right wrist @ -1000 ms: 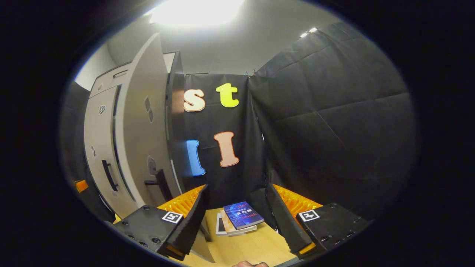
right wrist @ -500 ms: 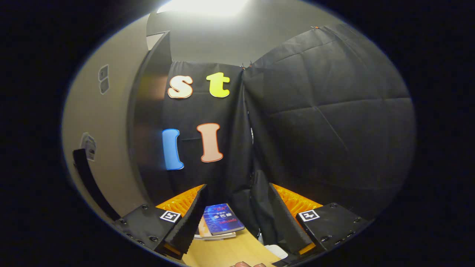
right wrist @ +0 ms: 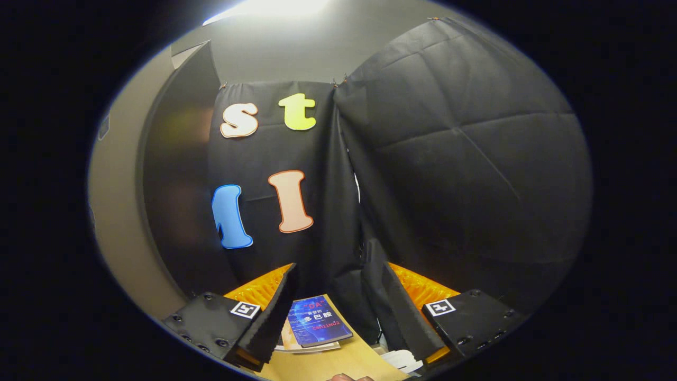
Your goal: Open the right door of the double-door shoe cabinet with the right hand, and open the left door with the left hand.
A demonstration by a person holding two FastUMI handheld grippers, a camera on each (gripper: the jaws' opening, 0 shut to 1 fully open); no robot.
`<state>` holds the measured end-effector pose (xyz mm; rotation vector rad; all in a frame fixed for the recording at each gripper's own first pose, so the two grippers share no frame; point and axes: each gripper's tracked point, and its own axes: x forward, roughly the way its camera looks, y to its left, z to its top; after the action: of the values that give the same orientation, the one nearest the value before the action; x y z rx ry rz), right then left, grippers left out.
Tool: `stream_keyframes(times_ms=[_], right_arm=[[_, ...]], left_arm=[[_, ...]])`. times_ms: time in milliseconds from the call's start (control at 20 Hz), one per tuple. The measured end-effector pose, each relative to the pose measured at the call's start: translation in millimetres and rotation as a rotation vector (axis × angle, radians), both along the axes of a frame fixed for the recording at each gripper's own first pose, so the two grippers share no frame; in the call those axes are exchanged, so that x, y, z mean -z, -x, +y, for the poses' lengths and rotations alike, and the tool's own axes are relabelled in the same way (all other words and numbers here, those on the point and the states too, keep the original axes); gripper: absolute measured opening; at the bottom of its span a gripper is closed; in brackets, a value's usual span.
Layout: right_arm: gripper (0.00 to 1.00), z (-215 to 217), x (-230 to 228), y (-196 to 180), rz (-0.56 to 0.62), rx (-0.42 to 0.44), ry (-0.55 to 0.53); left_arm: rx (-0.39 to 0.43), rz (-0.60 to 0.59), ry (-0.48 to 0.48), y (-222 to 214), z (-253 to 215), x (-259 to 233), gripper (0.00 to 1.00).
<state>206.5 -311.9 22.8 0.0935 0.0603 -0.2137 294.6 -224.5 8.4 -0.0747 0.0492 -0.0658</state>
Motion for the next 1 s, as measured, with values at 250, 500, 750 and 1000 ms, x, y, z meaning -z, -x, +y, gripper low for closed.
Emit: stream_keyframes(times_ms=[250, 500, 750, 1000], right_arm=[[0.97, 5, 10, -33, 0.023, -0.058, 0.017], [0.98, 19, 10, -43, 0.022, -0.106, 0.002], [0.98, 23, 18, -27, 0.036, -0.109, -0.006], [0.98, 29, 13, -11, 0.038, -0.103, -0.024]], left_arm=[[-0.044, 0.02, 0.015, -2, 2, 10, 0.3], [-0.063, 0.024, -0.024, 0, 5, 9, 0.21], [-0.06, 0.017, -0.013, 0, 3, 10, 0.06], [-0.03, 0.035, -0.019, 15, 5, 9, 0.06]])
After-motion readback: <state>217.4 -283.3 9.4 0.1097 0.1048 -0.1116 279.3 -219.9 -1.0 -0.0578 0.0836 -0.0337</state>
